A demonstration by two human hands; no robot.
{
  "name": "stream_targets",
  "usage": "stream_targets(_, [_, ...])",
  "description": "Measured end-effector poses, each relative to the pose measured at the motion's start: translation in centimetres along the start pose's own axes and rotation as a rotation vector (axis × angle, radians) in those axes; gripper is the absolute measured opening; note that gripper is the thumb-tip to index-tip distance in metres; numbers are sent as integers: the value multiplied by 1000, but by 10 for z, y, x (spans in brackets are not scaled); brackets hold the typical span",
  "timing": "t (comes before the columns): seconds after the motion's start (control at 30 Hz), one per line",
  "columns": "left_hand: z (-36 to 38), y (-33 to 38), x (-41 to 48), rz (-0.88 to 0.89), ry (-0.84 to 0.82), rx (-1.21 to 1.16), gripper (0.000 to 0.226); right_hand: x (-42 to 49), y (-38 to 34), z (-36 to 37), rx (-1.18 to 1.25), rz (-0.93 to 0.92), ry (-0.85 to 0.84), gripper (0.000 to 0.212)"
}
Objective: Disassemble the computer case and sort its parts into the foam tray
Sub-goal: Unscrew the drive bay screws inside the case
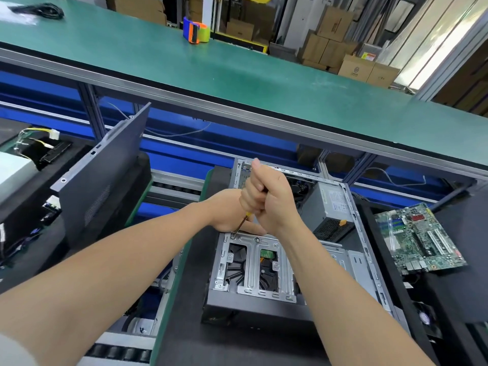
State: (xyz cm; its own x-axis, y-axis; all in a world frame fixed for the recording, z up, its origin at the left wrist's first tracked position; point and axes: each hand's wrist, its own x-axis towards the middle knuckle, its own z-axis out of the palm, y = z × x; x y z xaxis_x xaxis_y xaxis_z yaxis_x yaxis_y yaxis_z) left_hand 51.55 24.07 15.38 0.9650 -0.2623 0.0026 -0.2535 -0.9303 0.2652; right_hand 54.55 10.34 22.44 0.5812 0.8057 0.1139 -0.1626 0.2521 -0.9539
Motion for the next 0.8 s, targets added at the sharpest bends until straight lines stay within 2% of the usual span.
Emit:
stream_targets(0.03, [1, 0, 0, -22, -12, -25, 29, 0, 0, -1, -48, -12, 42, 50])
stream_targets(0.13, [4, 0, 3, -97, 49, -80, 61, -1, -5, -7, -433, -101, 125, 54])
stream_targets(0.23, [2, 2, 3, -87, 56, -14, 66, -4, -19, -4, -1096, -175, 168, 59])
stream_targets(0.3, [-1, 4, 1, -122, -1, -46, 63, -3, -30, 2, -1576, -118, 226, 60])
stream_targets(0.33, [-1, 4, 2, -139, -1, -64, 61, -2, -36, 7, -1709, -53, 238, 59])
stream_targets(0.43, [0, 5, 2, -114, 5, -52, 64, 2, -48, 16, -1764, 147, 178, 53])
stream_targets(0.53, [2, 4, 0, -131, 10, -150, 62, 9, -51, 20, -1709, 240, 54, 50])
stream_targets(0.67, [1, 6, -1, -135, 16, -188, 48, 13, -59, 19, -1674, 224, -151, 44])
stream_targets(0.8, [0, 7, -2, -119, 44, -237, 51, 9, -69, 13, -1610, 151, -352, 30])
